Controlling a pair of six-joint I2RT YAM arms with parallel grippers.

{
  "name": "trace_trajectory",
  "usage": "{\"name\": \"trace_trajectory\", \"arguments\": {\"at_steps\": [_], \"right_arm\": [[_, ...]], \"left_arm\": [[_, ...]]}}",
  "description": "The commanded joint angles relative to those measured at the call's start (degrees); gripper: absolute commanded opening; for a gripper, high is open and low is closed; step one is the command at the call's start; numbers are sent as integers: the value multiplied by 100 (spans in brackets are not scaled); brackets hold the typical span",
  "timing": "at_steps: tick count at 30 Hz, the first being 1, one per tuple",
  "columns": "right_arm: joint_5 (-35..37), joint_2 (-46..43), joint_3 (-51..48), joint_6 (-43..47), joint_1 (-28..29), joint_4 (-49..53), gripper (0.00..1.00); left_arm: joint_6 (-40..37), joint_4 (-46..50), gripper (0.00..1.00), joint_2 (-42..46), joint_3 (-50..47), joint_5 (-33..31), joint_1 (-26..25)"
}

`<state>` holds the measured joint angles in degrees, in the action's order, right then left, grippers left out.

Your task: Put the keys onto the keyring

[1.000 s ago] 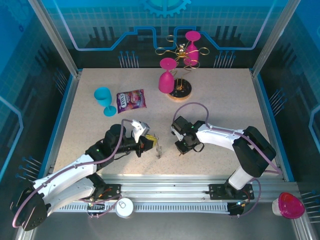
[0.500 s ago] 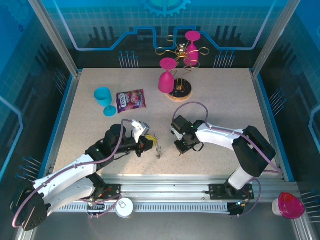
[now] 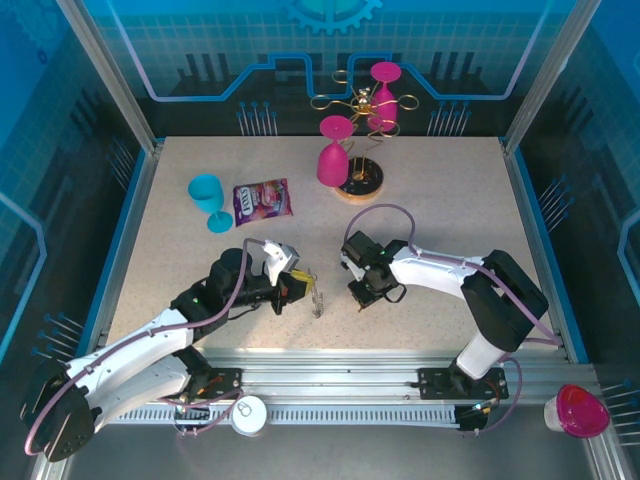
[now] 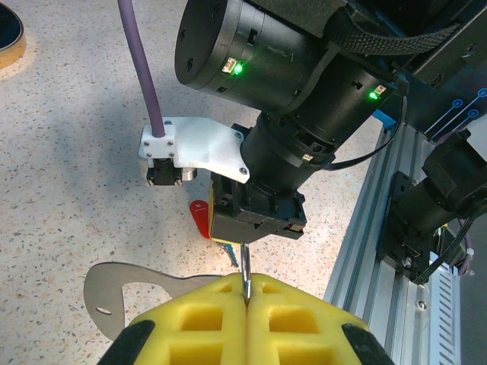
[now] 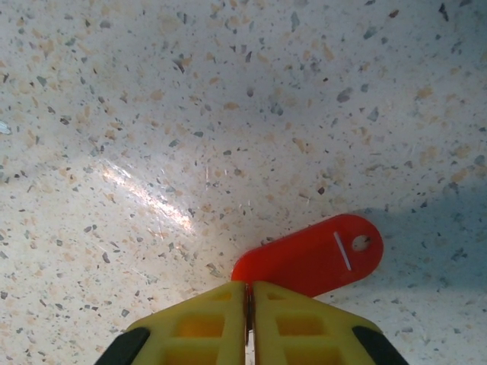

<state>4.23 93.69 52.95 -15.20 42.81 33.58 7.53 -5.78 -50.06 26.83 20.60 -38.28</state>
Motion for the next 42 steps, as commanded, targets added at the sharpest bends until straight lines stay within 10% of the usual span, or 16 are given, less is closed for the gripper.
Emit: {"name": "trace_trajectory", "arguments": {"at_steps": [1, 12, 29, 42], "right_arm": [[-45, 79, 132, 43, 71, 102, 8], [-96, 143, 179, 87, 61, 219, 15], [-106, -582, 74, 496, 142, 7, 0], [-2012, -2396, -637, 2515, 331, -1021, 0]], "left_arm": [[-15, -2, 0, 98, -42, 16, 31], [-19, -2, 0, 94, -33, 5, 32], [-84, 33, 0, 134, -24, -13, 31], [-321, -203, 0, 76, -41, 127, 32]]}}
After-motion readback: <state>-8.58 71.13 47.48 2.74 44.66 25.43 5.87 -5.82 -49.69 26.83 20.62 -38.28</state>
